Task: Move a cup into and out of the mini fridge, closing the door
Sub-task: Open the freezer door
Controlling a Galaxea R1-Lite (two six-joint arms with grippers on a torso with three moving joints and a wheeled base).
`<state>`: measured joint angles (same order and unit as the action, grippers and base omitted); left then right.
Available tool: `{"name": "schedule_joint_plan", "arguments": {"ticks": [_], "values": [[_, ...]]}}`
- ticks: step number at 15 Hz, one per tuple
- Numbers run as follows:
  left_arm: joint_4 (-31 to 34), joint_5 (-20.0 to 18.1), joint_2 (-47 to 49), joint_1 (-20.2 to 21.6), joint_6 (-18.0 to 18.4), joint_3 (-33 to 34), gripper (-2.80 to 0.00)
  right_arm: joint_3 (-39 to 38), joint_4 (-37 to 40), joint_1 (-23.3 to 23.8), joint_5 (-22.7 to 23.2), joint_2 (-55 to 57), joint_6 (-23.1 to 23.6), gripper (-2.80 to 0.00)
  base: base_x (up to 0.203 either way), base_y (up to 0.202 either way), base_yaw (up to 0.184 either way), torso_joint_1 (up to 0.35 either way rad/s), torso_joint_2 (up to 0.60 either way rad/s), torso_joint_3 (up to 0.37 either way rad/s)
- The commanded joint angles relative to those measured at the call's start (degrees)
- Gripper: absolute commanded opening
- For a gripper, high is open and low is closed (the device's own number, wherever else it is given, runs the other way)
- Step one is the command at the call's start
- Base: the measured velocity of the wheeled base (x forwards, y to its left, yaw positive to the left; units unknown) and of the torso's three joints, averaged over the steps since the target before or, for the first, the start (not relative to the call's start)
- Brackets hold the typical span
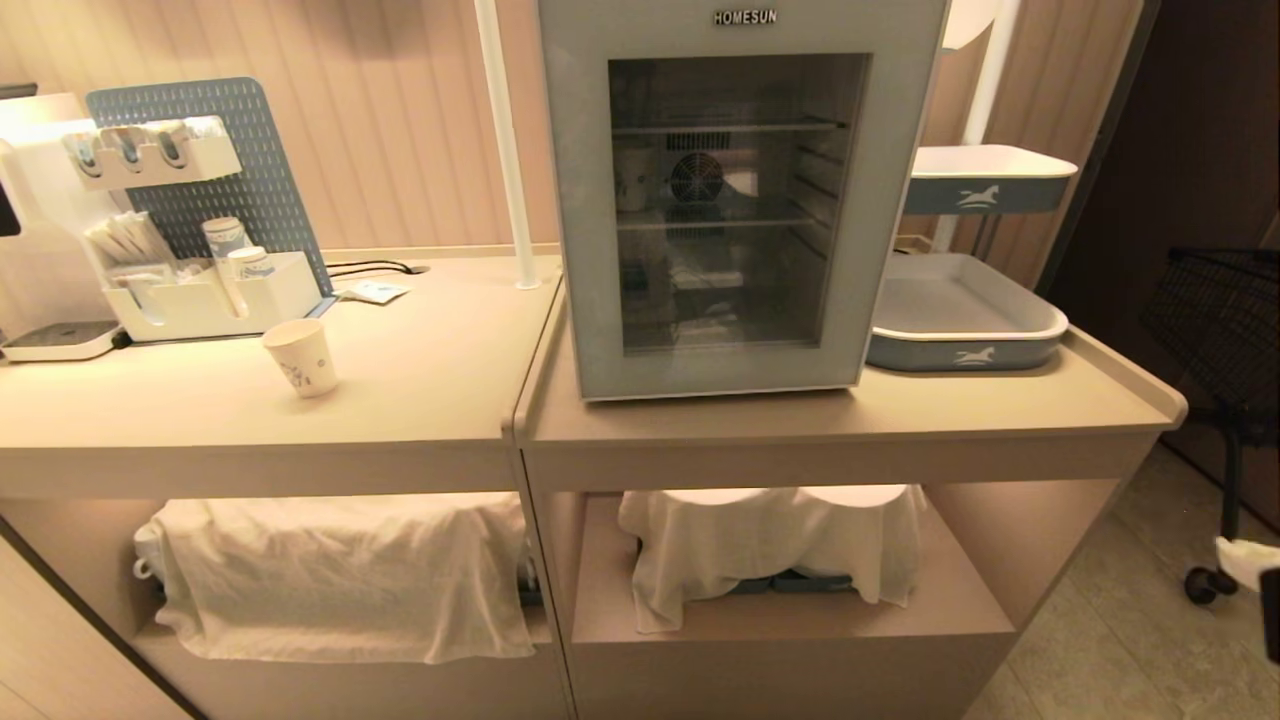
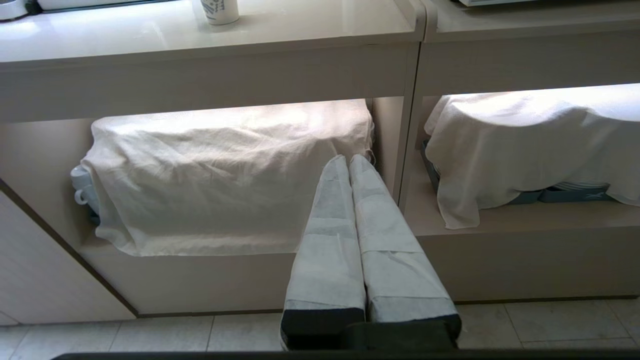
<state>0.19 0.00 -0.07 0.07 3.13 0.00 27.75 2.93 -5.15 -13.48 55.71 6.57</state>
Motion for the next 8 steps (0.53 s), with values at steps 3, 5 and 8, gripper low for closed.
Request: {"name": "schedule_joint_plan", "arguments": {"ticks": [3,5,8], "values": [[0.0,0.0,0.0,0.0,0.0,0.0,-2.8,-13.2,1.3,6.3,4.9,-31.2,1.8,-2.8,0.0,0.0,0.0,0.0,0.0,0.0],[0.0,0.0,0.1,0.0,0.0,0.0,-2.8,-15.4,2.7,9.3,7.4,-38.3,1.7,-2.8,0.0,0.0,0.0,0.0,0.0,0.0],[0.0,0.0,0.1,0.0,0.0,0.0,-2.8,-18.8,-1.5,10.5,10.0,-39.8,-2.0,-2.8,0.0,0.0,0.0,0.0,0.0,0.0]]}}
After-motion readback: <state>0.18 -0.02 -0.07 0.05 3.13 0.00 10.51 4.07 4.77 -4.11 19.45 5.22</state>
